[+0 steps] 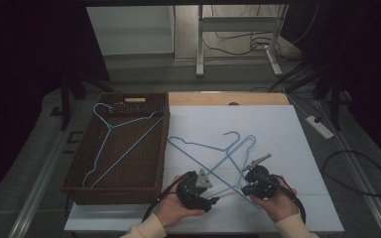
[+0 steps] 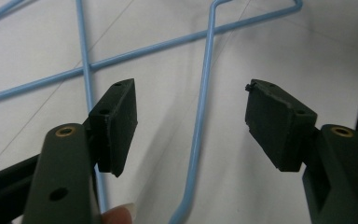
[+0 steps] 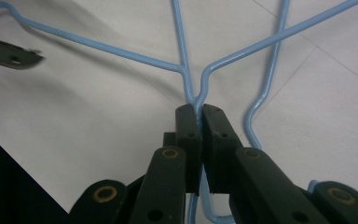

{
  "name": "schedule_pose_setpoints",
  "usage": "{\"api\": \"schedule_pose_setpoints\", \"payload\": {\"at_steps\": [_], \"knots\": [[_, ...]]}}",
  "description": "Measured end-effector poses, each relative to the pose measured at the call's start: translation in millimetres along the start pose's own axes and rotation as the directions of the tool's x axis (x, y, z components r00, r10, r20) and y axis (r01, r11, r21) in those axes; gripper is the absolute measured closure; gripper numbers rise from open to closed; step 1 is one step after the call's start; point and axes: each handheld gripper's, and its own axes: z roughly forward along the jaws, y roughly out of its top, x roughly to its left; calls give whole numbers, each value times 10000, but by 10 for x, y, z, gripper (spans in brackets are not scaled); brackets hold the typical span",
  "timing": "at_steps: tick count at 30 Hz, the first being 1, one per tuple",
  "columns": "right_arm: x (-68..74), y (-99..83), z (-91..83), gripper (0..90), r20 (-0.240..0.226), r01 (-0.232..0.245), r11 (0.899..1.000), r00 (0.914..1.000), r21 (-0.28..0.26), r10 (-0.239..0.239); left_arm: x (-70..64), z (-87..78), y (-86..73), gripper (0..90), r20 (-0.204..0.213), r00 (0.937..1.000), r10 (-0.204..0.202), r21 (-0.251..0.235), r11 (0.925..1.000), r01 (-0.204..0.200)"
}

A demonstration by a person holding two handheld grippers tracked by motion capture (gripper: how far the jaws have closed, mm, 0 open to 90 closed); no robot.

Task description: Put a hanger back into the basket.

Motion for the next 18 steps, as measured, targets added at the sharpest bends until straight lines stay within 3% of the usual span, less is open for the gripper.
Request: {"api": "schedule_pose_setpoints", "payload": {"at_steps": [10,13,18], "knots": [[10,12,-7,858,-32,-25,10000,10000,-24,25,-10,181,81,412,39,9996,264,615,9978,-266],[10,12,-19,857,-33,-10,10000,10000,-45,10,-34,224,110,469,122,9993,360,768,9964,-368],[9,12,-50,858,-56,-41,9999,10000,-130,40,-48,260,148,666,275,9986,442,989,9940,-467]]}}
